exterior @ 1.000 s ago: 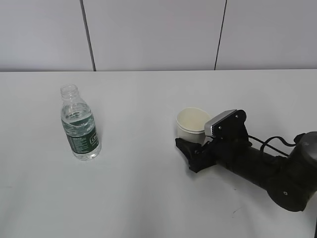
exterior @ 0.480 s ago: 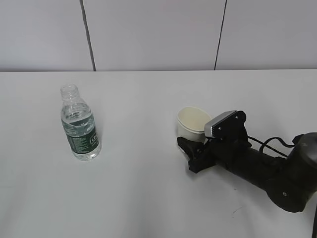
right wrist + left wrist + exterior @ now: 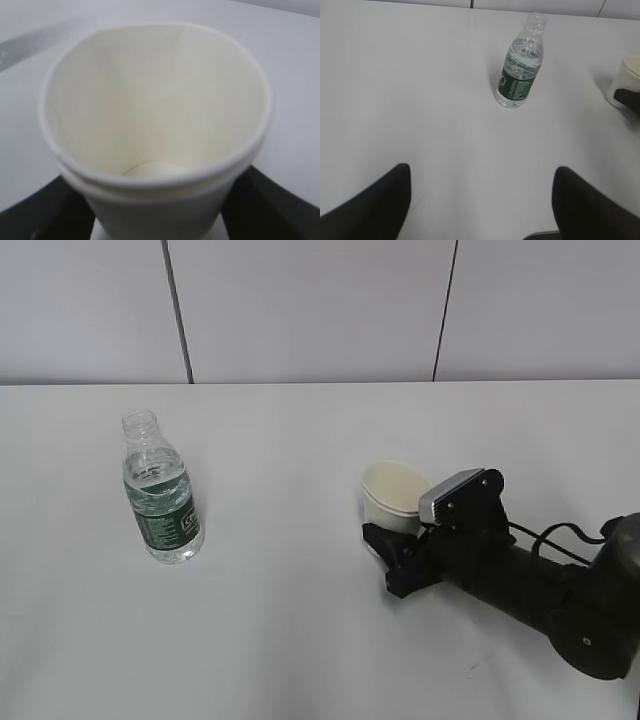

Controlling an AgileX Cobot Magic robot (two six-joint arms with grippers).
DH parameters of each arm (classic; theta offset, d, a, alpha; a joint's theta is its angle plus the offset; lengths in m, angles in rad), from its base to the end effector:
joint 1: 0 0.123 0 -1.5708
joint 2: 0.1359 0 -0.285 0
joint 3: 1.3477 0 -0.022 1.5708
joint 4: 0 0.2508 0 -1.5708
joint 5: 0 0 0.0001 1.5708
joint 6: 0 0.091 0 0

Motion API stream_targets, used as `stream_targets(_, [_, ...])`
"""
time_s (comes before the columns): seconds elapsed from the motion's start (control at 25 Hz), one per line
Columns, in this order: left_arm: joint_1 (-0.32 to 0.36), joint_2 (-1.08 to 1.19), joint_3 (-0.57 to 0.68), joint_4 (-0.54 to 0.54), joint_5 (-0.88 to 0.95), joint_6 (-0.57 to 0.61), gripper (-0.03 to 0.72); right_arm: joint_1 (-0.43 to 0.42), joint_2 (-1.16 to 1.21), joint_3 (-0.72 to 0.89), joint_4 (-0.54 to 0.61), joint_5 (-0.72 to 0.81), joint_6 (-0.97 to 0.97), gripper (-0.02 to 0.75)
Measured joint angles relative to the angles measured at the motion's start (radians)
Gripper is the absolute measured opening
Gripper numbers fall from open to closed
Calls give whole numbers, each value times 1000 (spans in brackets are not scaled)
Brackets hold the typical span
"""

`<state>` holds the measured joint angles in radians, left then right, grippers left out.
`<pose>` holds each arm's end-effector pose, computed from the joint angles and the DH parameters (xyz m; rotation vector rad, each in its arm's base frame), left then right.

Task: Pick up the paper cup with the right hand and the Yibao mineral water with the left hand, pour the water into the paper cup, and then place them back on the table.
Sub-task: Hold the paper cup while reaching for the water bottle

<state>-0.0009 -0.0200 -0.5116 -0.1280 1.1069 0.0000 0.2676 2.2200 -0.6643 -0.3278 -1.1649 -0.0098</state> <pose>-0.0116 -0.0104 0.2771 0.0128 2.0556 -0.1538 0.3124 0.1136 0.0496 -0.5854 1.8037 0.3689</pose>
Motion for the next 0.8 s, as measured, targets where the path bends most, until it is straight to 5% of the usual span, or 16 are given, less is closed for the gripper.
stream_targets(0.36, [0, 0, -12, -4, -30, 37, 531, 0, -168, 132, 0, 10, -2, 529])
stream_targets(0.8, [0, 279, -25, -61, -424, 185, 531, 0, -205, 149, -32, 10, -2, 527])
